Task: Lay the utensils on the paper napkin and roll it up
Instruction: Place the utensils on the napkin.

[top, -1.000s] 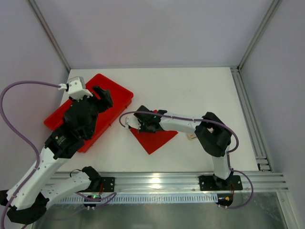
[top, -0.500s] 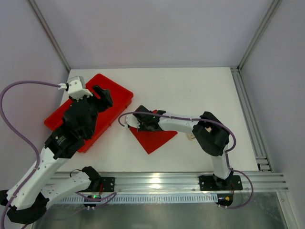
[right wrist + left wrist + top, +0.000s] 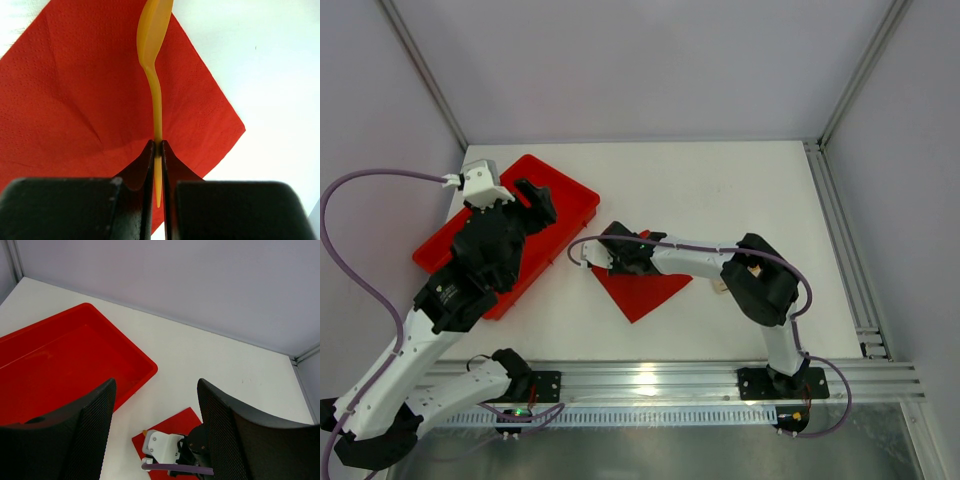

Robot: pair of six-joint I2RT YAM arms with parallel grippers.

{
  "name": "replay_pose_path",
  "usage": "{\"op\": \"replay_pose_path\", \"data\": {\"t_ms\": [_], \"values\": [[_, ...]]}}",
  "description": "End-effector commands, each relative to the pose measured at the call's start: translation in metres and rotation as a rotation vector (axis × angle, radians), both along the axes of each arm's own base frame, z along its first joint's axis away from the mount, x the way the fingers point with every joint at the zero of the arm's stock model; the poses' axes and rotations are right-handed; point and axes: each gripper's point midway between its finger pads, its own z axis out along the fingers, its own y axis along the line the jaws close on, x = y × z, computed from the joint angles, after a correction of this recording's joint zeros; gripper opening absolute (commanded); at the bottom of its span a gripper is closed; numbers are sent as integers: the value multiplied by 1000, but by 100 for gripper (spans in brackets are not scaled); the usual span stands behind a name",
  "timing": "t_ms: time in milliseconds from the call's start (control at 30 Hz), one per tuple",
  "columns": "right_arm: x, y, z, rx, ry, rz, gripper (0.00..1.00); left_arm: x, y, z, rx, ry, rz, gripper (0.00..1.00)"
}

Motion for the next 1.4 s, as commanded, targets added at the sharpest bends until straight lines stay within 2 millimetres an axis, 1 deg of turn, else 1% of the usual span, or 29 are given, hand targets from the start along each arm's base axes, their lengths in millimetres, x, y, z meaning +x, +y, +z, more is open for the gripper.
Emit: {"op": "replay_pose_path", "data": {"t_ms": [0,200,600,633,800,933,967,1100,1167,1300,1333,1367], "values": [[10,13,14,41,-46,8,4,-3,8,13,-29,-44,26,68],[7,11,8,35,-33,3,4,-3,8,11,-27,-41,27,68],[5,8,4,30,-22,-5,5,-2,6,9,-28,-36,24,68],[5,8,3,28,-19,-4,7,-3,7,10,-30,-39,24,68],[2,6,2,21,-10,-2,11,-3,7,9,-30,-39,24,68],[-1,7,2,29,4,3,18,-3,6,10,-31,-40,21,68],[-1,8,3,31,7,3,22,-3,6,10,-30,-38,21,68],[-2,8,2,30,15,5,26,-3,7,10,-30,-39,22,68],[-4,8,2,32,22,6,27,-4,7,10,-32,-41,22,68],[-5,10,7,55,23,-3,30,-4,7,10,-32,-41,19,68],[-4,11,15,76,11,-11,30,-4,7,10,-32,-41,21,68],[-4,10,18,95,8,-35,30,-4,7,10,-32,-41,21,68]]}}
